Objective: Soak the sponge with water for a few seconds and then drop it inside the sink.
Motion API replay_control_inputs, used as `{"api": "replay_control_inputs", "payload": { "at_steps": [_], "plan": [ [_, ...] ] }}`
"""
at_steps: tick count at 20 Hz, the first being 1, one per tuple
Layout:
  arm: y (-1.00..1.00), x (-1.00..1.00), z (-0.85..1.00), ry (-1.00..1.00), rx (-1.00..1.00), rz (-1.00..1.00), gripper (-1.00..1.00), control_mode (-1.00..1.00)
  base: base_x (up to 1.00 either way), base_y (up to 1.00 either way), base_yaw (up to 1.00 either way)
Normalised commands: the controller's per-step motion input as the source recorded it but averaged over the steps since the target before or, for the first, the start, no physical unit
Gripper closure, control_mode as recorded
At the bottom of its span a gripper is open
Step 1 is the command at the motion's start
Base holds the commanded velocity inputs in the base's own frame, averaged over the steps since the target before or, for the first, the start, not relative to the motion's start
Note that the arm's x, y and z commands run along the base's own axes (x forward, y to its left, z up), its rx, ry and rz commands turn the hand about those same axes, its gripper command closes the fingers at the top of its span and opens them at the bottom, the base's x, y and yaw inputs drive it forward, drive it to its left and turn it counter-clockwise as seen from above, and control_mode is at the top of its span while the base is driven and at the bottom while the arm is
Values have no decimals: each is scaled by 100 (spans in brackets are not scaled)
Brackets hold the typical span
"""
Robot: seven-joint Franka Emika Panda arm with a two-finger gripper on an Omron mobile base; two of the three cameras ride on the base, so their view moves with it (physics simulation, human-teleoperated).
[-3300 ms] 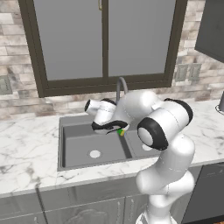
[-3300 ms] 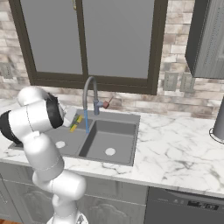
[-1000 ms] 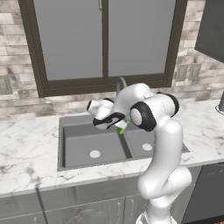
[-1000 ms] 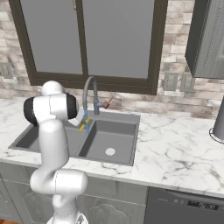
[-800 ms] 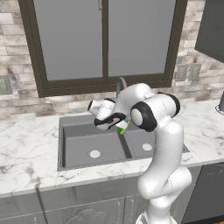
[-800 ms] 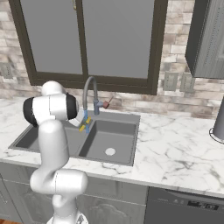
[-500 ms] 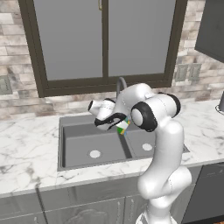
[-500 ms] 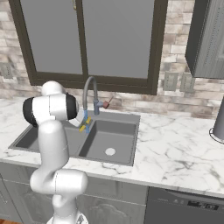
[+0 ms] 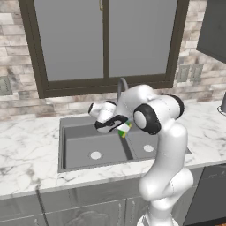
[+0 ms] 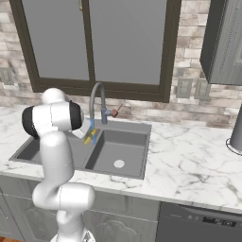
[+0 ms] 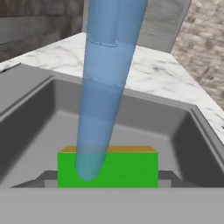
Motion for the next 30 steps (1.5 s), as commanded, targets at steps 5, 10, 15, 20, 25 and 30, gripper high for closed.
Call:
{"api": "replay_control_inputs", "payload": {
  "at_steps": [5,10,15,20,25,30],
  "plan": [
    [0,-15,0,0,0,0,100,-100,0,0,0],
    [0,0,0,0,0,0,100,-100,0,0,0],
    [18,-19,0,-8,3,0,100,-100,0,0,0],
    [52,-22,1,-15,9,0,100,-100,0,0,0],
    [67,-15,6,-9,6,0,100,-100,0,0,0],
    [69,-8,3,-8,5,0,100,-100,0,0,0]
  ]
}}
